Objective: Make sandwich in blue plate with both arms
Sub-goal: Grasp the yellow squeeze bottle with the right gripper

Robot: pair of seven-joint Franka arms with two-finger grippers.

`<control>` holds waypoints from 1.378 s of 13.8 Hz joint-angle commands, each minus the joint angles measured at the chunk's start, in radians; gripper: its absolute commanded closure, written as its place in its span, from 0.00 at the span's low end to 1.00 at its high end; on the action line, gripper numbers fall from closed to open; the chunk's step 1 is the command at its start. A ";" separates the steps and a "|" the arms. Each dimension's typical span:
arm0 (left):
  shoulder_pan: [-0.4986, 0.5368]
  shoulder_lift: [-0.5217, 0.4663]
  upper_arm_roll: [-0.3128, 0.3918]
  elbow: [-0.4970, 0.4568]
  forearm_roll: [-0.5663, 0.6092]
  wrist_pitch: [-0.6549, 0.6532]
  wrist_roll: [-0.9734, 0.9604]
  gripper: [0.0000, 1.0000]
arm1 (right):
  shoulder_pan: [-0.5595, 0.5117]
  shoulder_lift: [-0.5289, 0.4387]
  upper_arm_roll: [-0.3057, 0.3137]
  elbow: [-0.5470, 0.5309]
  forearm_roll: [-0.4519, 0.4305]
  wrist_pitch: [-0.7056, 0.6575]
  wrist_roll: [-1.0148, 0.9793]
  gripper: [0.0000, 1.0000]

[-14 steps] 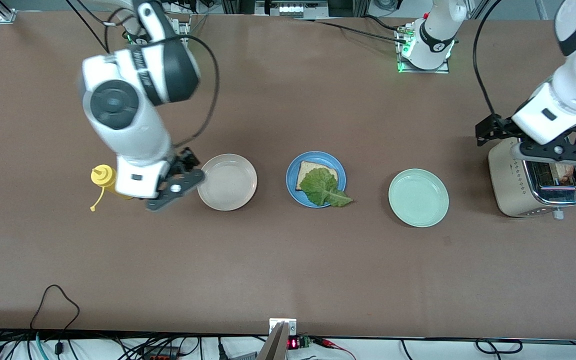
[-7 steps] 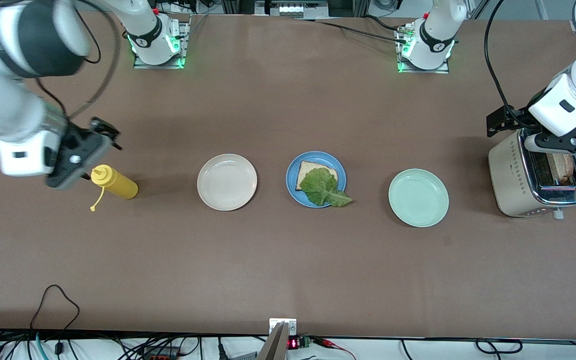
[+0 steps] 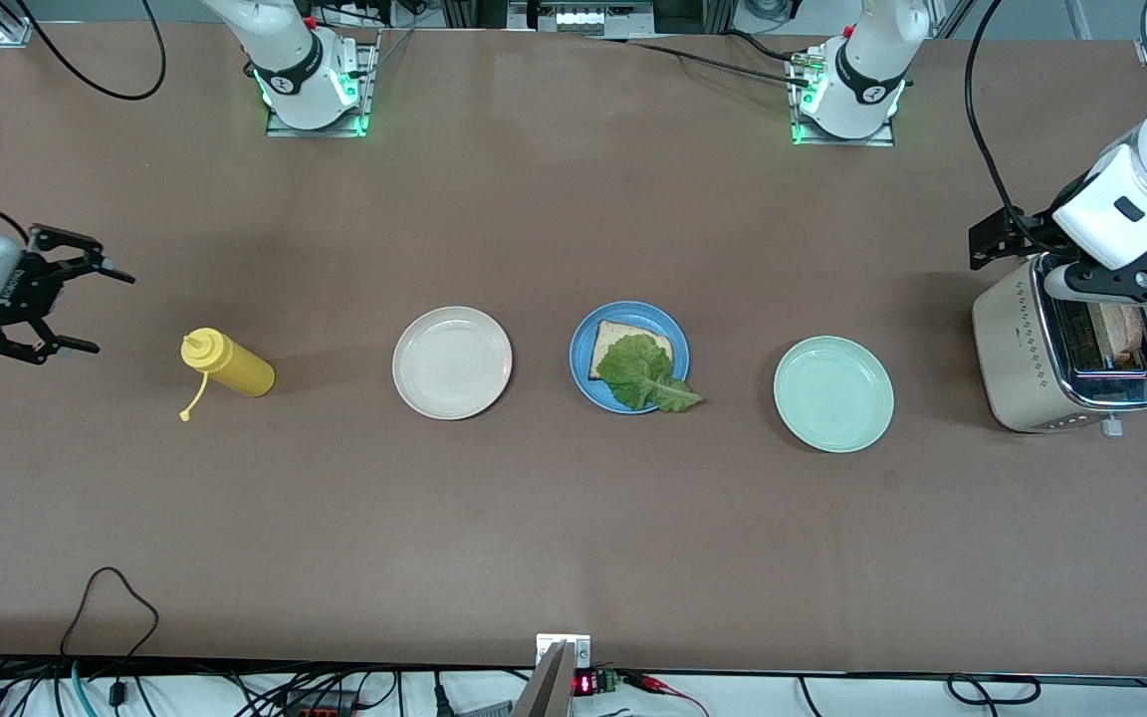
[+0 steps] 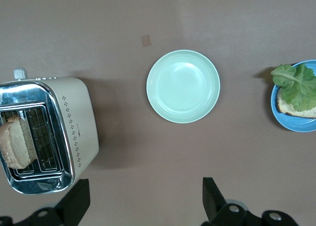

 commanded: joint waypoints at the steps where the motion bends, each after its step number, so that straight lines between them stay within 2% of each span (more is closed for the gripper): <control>1: 0.012 -0.018 0.001 -0.004 -0.018 -0.022 0.008 0.00 | -0.108 0.092 0.019 0.000 0.154 -0.036 -0.227 0.00; 5: 0.012 -0.018 0.001 -0.004 -0.018 -0.025 0.008 0.00 | -0.216 0.278 0.019 0.009 0.340 -0.067 -0.591 0.00; 9: 0.012 -0.018 0.001 -0.004 -0.018 -0.027 0.008 0.00 | -0.246 0.481 0.019 0.052 0.487 -0.172 -0.864 0.00; 14: 0.012 -0.020 -0.004 -0.004 -0.018 -0.027 0.008 0.00 | -0.269 0.617 0.022 0.069 0.557 -0.219 -1.023 0.00; 18: 0.012 -0.020 -0.005 -0.002 -0.018 -0.039 0.007 0.00 | -0.260 0.663 0.035 0.079 0.603 -0.245 -1.073 0.00; 19: 0.012 -0.020 -0.005 -0.002 -0.018 -0.040 0.007 0.00 | -0.262 0.675 0.059 0.082 0.613 -0.257 -1.080 0.00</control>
